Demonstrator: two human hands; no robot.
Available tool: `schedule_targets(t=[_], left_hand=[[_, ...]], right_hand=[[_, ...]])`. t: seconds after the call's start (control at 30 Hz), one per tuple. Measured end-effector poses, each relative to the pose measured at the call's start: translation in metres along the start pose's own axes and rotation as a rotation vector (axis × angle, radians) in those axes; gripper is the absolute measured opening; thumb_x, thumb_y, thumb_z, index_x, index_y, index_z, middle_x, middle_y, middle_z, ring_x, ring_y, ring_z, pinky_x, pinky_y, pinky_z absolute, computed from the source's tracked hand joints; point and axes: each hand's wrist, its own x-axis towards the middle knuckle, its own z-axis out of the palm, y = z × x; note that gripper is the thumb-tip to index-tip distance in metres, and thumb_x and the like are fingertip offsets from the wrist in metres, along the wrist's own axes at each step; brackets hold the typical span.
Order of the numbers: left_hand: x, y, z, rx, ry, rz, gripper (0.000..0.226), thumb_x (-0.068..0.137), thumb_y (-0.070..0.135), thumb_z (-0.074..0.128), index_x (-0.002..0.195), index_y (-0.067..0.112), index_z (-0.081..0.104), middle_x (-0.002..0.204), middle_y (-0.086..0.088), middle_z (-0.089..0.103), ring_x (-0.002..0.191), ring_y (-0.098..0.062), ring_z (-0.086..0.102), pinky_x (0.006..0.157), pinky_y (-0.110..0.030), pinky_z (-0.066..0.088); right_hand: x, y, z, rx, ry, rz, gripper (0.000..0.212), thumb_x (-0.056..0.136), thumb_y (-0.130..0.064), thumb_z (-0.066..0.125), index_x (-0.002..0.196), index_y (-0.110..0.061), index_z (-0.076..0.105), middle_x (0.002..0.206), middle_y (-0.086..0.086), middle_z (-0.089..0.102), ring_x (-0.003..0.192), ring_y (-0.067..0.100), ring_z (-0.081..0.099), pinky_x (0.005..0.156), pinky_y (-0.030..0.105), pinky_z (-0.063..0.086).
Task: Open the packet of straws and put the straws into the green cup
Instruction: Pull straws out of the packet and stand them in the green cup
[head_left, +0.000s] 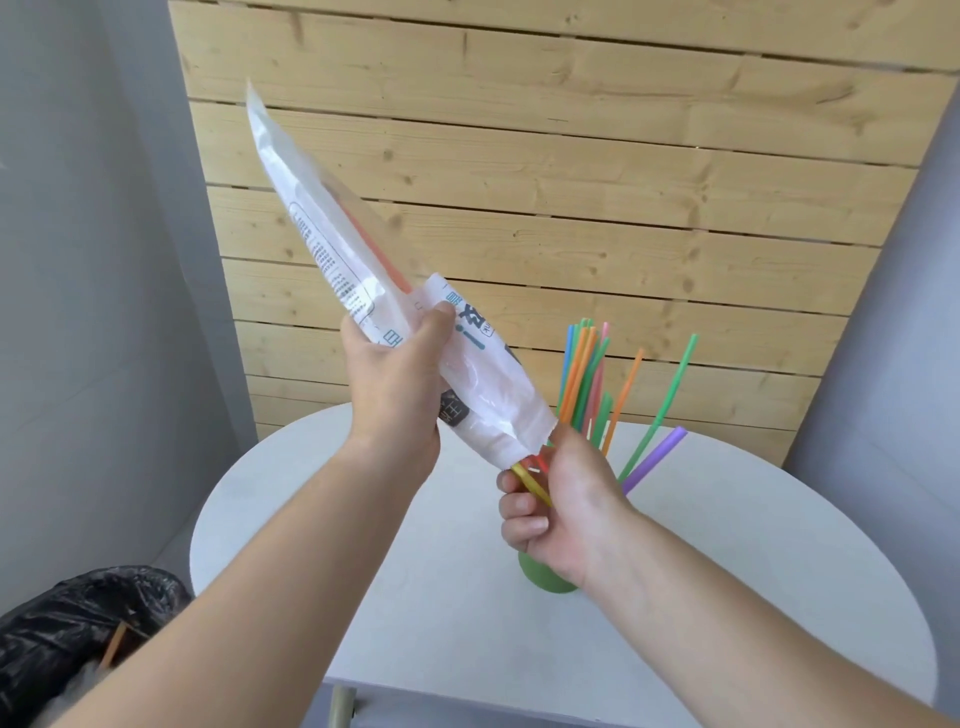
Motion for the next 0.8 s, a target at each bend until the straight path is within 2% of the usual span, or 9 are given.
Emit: schedule_targets(t=[0.07,0.17,0.3,0.37,0.47,0.53,0.63,0.7,0.8], left_hand=[[0.002,-0.002,-0.001,-0.016,0.014,-0.018,0.048,0.093,0.009,0.073,0.137,0.009,0.054,0.128,-0.023,0.070,0.113,-0.039,0.073,0.096,-0.055,0.061],[0.006,-0.006,-0.007,-0.072,0.038,-0.077,0.049,0.092,0.010,0.073,0.138,0.006,0.053,0.128,-0.026,0.071,0.107,-0.040,0.076,0.093,-0.057,0.062],[0.012,-0.011,-0.019,-0.172,0.138,-0.195,0.048,0.094,0.010,0.073,0.139,0.008,0.058,0.128,-0.015,0.075,0.103,-0.029,0.079,0.082,-0.040,0.066],[0.016,-0.011,-0.024,-0.206,0.177,-0.240,0.045,0.096,0.011,0.073,0.139,0.007,0.060,0.128,-0.015,0.075,0.102,-0.026,0.080,0.077,-0.034,0.067],[0.020,-0.016,-0.027,-0.250,0.199,-0.321,0.041,0.097,0.012,0.071,0.136,0.005,0.061,0.129,-0.014,0.075,0.110,-0.027,0.077,0.088,-0.041,0.065],[0.022,-0.021,-0.027,-0.276,0.217,-0.385,0.039,0.097,0.013,0.071,0.134,0.004,0.063,0.127,-0.012,0.076,0.110,-0.027,0.077,0.094,-0.043,0.063],[0.022,-0.029,-0.026,-0.292,0.217,-0.435,0.040,0.097,0.015,0.071,0.135,0.005,0.064,0.123,-0.011,0.077,0.107,-0.028,0.078,0.094,-0.042,0.063],[0.021,-0.032,-0.023,-0.301,0.198,-0.453,0.040,0.097,0.015,0.072,0.135,0.005,0.063,0.123,-0.013,0.077,0.108,-0.029,0.077,0.097,-0.045,0.061],[0.018,-0.035,-0.019,-0.322,0.146,-0.479,0.040,0.099,0.016,0.070,0.136,0.003,0.062,0.126,-0.016,0.076,0.113,-0.033,0.076,0.104,-0.051,0.057]], right_hand=[[0.001,0.001,-0.001,-0.006,0.016,-0.026,0.033,0.098,-0.036,0.044,0.076,-0.012,0.052,0.053,0.004,0.048,0.034,0.012,0.032,0.035,0.013,0.017],[0.000,0.001,-0.002,-0.009,0.023,-0.074,0.029,0.098,-0.031,0.046,0.078,-0.011,0.054,0.055,0.004,0.048,0.036,0.010,0.030,0.036,0.013,0.015],[-0.005,-0.004,-0.003,-0.111,0.001,-0.209,0.023,0.096,-0.021,0.047,0.079,-0.009,0.059,0.058,0.006,0.049,0.039,0.011,0.031,0.038,0.017,0.015],[-0.008,-0.009,-0.003,-0.207,-0.003,-0.342,0.025,0.098,-0.019,0.044,0.081,-0.011,0.060,0.058,0.007,0.050,0.039,0.012,0.031,0.040,0.018,0.016],[-0.006,-0.012,-0.005,-0.474,0.089,-0.633,0.030,0.102,-0.026,0.042,0.079,-0.010,0.052,0.063,0.008,0.049,0.039,0.017,0.040,0.039,0.024,0.027],[-0.003,-0.014,-0.009,-0.748,0.207,-0.899,0.037,0.103,-0.033,0.041,0.074,-0.009,0.044,0.059,0.001,0.045,0.050,0.024,0.045,0.045,0.034,0.034],[0.000,-0.018,-0.016,-1.090,0.332,-1.238,0.041,0.104,-0.036,0.039,0.067,-0.017,0.033,0.051,-0.003,0.040,0.055,0.029,0.044,0.050,0.037,0.027],[0.001,-0.021,-0.018,-1.233,0.412,-1.372,0.039,0.103,-0.034,0.038,0.068,-0.021,0.029,0.049,-0.004,0.037,0.052,0.033,0.042,0.047,0.035,0.024],[0.000,-0.024,-0.017,-1.264,0.438,-1.414,0.040,0.101,-0.037,0.040,0.066,-0.022,0.029,0.046,-0.005,0.034,0.048,0.032,0.039,0.045,0.033,0.025]])
